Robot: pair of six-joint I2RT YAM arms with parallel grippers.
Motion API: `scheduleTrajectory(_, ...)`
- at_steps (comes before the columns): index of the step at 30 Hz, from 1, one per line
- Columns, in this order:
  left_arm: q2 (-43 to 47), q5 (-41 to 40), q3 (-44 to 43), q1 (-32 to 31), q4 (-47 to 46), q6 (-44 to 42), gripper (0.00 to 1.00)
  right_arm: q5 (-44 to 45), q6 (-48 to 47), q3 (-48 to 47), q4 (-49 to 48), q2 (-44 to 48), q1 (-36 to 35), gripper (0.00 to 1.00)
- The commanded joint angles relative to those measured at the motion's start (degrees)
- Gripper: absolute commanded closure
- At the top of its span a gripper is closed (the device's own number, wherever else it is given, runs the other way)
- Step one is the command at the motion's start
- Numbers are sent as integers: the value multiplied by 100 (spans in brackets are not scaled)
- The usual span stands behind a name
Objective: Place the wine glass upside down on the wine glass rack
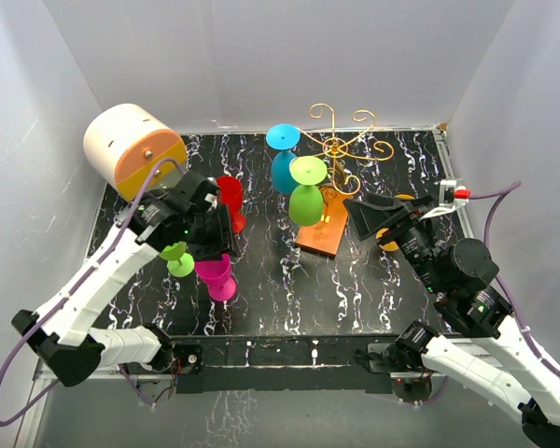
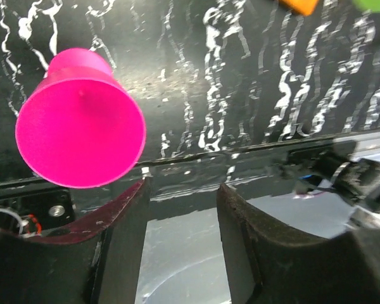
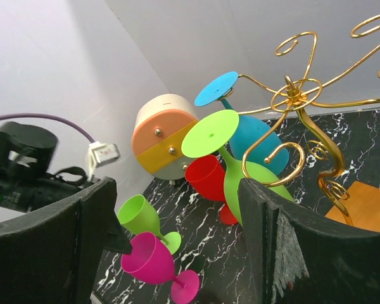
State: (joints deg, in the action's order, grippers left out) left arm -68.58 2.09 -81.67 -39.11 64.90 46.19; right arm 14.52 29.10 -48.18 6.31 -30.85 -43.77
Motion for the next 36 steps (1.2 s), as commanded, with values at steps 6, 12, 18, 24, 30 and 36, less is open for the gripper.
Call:
scheduleTrajectory(6,-449,-311,439,18,345,-303,57,221,76,-29,-69,78,-20,25)
scheduleTrajectory(12,-634,-250,626,18,9,-350,58,219,41,-1,-126,53,-22,25)
scheduleTrajectory(18,-927,-518,751,18,-103,-441,65,275,3,-33,-64,125,-18,24)
scheduleTrajectory(24,-1143,-564,726,18,-190,-540,75,321,-9,-20,-59,242,-18,24)
scheduleTrajectory(30,-1056,-676,874,18,-383,-547,86,289,-7,-55,-76,224,-14,24)
scheduleTrajectory(36,-1006,-737,976,18,-426,-548,100,231,7,-86,-133,187,-18,24)
